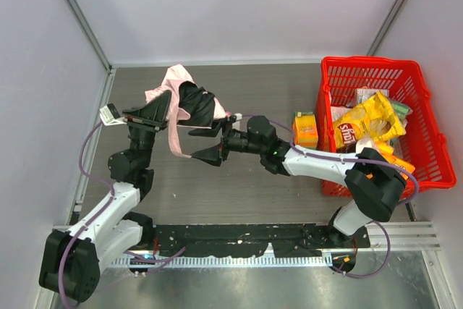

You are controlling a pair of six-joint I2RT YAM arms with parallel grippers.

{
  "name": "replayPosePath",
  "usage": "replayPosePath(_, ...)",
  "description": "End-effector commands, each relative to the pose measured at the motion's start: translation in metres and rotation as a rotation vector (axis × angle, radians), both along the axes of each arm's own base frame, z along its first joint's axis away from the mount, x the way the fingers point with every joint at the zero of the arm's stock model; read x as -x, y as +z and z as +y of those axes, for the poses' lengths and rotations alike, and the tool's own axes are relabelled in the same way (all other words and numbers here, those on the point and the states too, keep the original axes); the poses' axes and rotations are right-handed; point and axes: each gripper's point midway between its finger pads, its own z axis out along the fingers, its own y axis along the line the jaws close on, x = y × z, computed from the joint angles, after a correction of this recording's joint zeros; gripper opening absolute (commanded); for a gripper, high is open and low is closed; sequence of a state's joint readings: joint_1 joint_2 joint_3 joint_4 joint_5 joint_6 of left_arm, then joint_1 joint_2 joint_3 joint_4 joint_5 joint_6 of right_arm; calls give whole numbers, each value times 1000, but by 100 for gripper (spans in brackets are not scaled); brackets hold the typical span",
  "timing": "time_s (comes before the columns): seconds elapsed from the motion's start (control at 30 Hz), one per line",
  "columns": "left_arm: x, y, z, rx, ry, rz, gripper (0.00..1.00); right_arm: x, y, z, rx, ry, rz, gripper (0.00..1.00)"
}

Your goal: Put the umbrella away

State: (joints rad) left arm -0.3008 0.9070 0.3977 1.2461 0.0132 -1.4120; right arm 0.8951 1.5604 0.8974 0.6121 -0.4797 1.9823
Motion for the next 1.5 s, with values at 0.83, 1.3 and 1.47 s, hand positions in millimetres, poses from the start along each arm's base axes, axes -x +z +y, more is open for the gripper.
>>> replayPosePath(0.83,-1,27,16,117,40,-146,0,-5,31,6,-288,89,348,67)
replayPosePath(1.3,8,23,10,37,58,-179,0,-14,13,0,-207,7,400,49)
replayPosePath(1.47,12,23,12,35,63,-186,0,-16,13,-1,-200,-10,393,31)
